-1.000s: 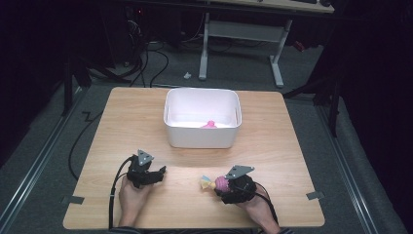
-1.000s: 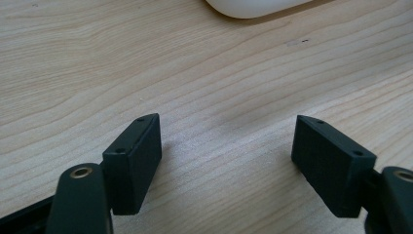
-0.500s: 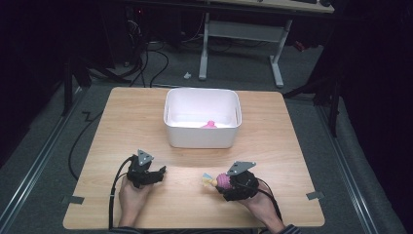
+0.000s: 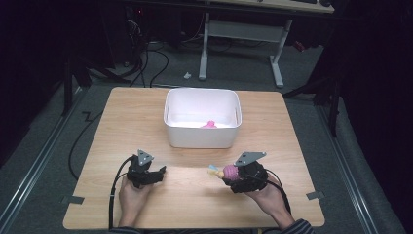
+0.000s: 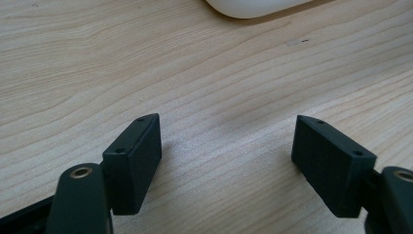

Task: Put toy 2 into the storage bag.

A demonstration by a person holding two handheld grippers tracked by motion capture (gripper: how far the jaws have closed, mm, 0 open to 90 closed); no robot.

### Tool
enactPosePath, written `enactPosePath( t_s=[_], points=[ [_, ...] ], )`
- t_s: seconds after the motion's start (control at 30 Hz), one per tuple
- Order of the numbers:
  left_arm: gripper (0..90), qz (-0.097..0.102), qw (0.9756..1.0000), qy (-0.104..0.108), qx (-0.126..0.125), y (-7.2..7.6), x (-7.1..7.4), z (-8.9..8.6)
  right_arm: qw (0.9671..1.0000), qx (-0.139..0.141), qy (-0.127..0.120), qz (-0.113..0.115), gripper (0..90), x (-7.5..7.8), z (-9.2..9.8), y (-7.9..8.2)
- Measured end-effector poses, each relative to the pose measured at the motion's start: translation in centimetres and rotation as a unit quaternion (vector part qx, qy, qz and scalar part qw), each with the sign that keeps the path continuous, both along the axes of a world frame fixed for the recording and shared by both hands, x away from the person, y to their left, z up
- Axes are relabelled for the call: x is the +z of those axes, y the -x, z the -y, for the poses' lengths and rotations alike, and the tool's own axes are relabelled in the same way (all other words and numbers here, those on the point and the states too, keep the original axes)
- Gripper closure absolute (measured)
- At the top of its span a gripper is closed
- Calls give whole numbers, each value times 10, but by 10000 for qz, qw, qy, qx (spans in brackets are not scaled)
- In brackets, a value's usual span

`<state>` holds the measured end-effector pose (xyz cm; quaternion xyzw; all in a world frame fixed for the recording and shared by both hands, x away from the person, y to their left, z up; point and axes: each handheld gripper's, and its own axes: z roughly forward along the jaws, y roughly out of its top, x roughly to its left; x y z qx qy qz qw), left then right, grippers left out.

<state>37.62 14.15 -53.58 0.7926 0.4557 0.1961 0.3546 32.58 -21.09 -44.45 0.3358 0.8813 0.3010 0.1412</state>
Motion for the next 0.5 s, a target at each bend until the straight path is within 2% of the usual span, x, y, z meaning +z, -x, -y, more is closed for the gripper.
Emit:
enactPosePath(
  t_s=[0.2,0.5],
  points=[
    [270,1,10000,0,0,0,0,0,9999,-64,-99,82,342,20,7,-4],
    [270,0,10000,1,-2,0,0,0,9999,-18,114,103,343,42,8,-10]
  ],
)
